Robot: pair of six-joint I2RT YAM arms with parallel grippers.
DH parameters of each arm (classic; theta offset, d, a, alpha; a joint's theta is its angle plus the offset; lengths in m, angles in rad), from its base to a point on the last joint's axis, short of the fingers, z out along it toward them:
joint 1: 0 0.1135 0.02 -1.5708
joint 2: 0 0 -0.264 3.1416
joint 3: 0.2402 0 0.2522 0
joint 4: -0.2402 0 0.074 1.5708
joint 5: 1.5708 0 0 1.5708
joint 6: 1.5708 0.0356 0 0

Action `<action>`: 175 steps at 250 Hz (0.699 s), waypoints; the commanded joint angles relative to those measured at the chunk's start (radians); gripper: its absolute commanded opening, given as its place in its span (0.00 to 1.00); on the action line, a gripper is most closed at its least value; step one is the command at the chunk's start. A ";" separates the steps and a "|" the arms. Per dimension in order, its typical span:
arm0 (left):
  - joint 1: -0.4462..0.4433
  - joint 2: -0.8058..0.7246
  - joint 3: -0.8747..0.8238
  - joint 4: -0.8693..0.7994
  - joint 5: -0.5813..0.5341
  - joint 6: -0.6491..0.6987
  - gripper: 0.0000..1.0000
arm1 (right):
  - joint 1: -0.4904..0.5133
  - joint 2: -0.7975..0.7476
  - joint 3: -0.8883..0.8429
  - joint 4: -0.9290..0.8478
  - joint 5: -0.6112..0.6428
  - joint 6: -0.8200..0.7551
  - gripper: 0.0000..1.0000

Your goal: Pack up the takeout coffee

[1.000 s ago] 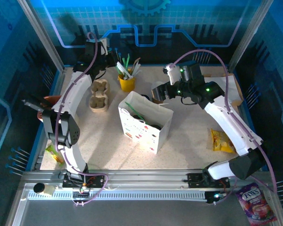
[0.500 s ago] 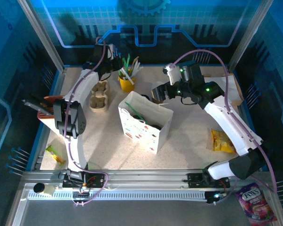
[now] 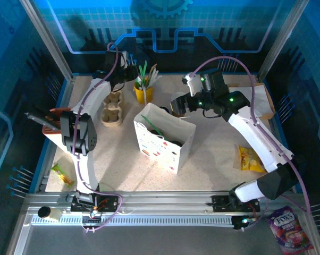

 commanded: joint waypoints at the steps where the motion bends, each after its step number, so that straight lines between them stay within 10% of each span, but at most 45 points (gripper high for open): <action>1: 0.010 -0.031 -0.040 0.011 0.011 -0.011 0.17 | 0.006 -0.005 0.011 -0.003 -0.020 -0.010 0.86; 175: 0.062 -0.035 -0.138 0.153 0.029 -0.032 0.55 | 0.008 0.006 0.031 -0.024 -0.005 -0.008 0.86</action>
